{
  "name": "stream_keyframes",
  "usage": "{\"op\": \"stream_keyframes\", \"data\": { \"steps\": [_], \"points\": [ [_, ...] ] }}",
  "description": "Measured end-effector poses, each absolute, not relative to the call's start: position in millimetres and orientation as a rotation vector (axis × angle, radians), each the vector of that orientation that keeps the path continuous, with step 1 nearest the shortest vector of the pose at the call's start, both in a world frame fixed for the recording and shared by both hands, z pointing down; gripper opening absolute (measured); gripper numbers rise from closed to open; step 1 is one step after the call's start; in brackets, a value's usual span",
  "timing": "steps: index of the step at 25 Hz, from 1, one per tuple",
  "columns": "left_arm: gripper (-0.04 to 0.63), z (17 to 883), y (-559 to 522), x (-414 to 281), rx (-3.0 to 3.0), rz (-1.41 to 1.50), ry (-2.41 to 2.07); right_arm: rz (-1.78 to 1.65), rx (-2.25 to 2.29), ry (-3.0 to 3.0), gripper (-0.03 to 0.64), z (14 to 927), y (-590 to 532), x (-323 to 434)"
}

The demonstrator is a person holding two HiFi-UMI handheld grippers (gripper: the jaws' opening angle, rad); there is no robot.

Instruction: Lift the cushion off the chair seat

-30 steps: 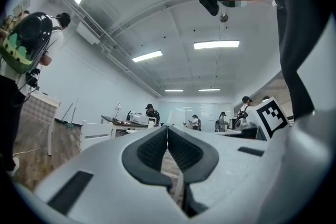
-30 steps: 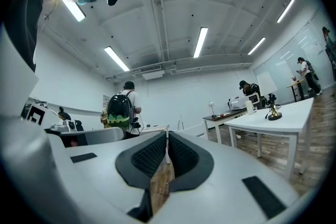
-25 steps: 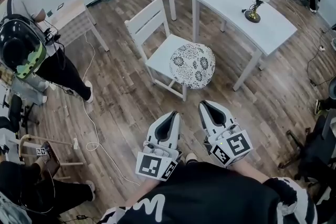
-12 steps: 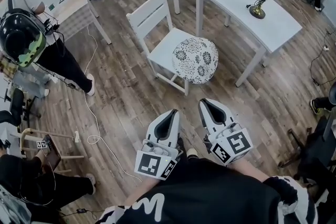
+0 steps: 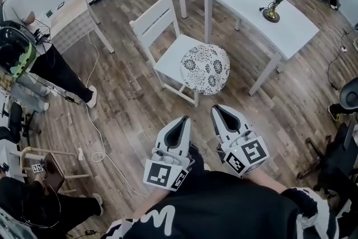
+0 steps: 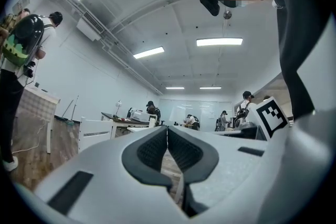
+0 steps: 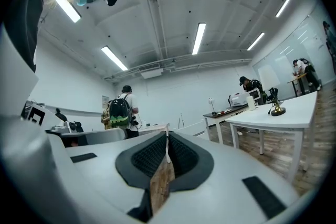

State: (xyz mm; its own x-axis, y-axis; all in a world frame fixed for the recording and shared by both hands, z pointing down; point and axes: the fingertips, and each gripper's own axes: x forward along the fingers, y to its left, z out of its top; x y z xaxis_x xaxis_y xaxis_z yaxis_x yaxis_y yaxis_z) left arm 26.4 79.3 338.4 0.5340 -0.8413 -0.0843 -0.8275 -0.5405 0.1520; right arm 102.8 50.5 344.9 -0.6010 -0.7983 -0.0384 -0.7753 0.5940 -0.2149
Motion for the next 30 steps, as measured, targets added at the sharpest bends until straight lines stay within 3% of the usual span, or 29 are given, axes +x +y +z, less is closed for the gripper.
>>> {"op": "stream_keyframes", "data": {
  "steps": [30],
  "points": [
    [0.006,321,-140,-50,2.704,-0.236,-1.408,-0.23,-1.383,2.669,0.026,328,-165,26]
  ]
}}
